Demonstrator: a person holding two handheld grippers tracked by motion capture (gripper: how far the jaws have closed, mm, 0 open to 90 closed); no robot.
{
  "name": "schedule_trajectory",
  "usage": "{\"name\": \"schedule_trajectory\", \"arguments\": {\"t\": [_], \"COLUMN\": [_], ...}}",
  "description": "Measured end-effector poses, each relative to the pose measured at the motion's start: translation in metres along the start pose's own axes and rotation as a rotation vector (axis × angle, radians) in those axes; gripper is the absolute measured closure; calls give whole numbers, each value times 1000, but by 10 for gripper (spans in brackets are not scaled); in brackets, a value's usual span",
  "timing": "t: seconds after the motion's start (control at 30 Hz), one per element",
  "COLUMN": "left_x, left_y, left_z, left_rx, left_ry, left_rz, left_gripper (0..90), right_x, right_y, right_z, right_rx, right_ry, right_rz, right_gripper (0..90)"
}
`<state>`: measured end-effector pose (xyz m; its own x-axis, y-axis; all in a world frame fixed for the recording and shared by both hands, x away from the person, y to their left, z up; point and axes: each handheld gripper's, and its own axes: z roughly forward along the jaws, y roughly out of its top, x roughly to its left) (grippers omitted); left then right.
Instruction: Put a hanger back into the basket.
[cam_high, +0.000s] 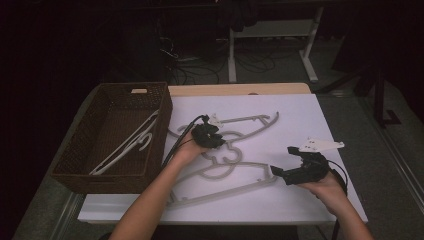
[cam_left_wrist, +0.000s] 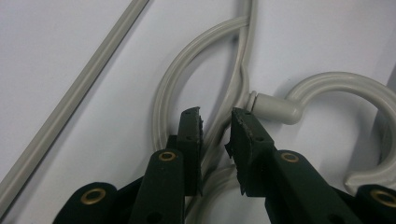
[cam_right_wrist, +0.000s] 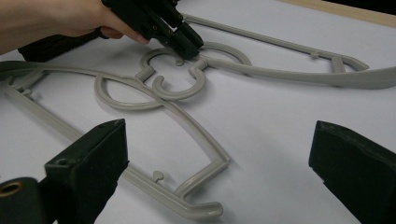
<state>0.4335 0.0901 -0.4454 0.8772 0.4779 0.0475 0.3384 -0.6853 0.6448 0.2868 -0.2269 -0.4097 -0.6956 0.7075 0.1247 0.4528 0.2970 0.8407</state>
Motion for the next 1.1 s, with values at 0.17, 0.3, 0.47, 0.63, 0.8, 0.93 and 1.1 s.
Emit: {"name": "schedule_trajectory", "arguments": {"t": [0.17, 0.3, 0.47, 0.63, 0.8, 0.93, 1.1], "left_x": [1, 1, -12, -31, -42, -37, -26], "left_y": [0, 5, 18, 32, 40, 39, 32], "left_z": [3, 5, 15, 26, 31, 22, 2], "left_rx": [-18, -47, -44, -26, -24, -56, -65], "left_ry": [-27, -61, -121, -154, -147, -135, -125], "left_rz": [11, -8, 4, 35, 54, 21, -9], "left_gripper": [733, 789, 823, 830, 827, 735, 663], "right_x": [0, 1, 0, 0, -1, -1, -1], "right_y": [0, 0, 1, 0, 0, 0, 0], "right_z": [1, 1, 1, -1, -2, -2, -3], "right_rx": [2, 4, 0, -3, -6, -8, -8], "right_ry": [2, 4, 4, 2, 1, 2, 0], "right_rz": [-1, -3, -3, -1, 2, 2, 3], "right_gripper": [39, 39, 41, 41, 42, 41, 41]}}
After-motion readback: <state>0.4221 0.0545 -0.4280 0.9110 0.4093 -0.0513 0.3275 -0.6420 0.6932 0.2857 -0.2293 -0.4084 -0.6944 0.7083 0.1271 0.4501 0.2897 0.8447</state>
